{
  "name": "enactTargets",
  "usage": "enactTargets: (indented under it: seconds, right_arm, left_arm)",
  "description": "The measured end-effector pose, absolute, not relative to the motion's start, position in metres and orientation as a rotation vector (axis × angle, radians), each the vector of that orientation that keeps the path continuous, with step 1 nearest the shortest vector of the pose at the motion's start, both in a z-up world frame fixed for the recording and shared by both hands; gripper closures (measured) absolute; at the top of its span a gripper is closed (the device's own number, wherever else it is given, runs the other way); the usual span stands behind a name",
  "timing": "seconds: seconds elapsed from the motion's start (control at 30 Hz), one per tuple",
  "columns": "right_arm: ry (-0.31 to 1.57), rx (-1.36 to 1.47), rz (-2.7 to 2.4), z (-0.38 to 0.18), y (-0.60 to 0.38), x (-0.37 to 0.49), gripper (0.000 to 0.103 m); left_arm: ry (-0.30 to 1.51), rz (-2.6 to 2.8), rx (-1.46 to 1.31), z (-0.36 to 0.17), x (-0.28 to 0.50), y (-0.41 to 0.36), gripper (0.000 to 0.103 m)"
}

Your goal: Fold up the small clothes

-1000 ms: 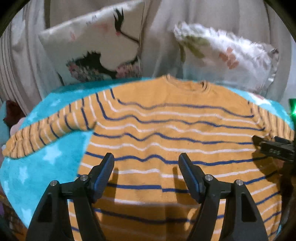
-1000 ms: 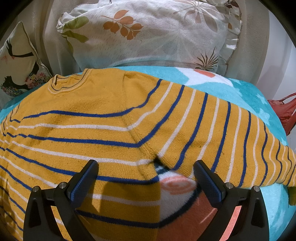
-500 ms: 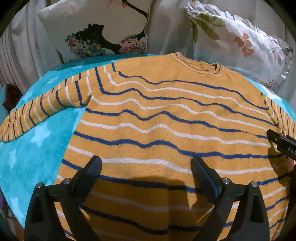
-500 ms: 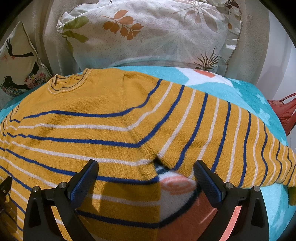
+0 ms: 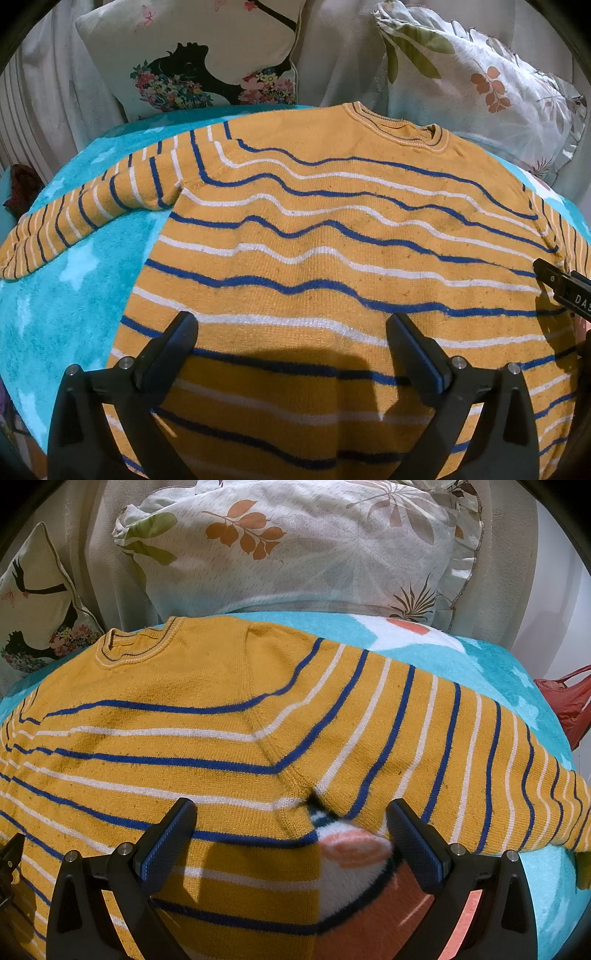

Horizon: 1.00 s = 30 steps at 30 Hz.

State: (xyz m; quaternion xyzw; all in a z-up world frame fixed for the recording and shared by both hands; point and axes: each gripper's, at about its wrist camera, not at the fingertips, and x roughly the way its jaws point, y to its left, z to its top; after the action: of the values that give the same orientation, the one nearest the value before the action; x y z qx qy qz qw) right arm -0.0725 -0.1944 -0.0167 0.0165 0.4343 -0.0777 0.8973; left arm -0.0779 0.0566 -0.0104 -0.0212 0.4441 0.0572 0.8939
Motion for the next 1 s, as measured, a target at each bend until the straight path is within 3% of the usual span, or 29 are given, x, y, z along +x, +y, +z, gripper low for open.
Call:
enactTargets:
  seconds: [1.0]
  right_arm:
    - [0.94, 0.033, -0.122, -0.0158, -0.1965, -0.0679, 0.0]
  left_arm:
    - [0.919, 0.111, -0.051, -0.0108, -0.0782, 0.0568, 0.0]
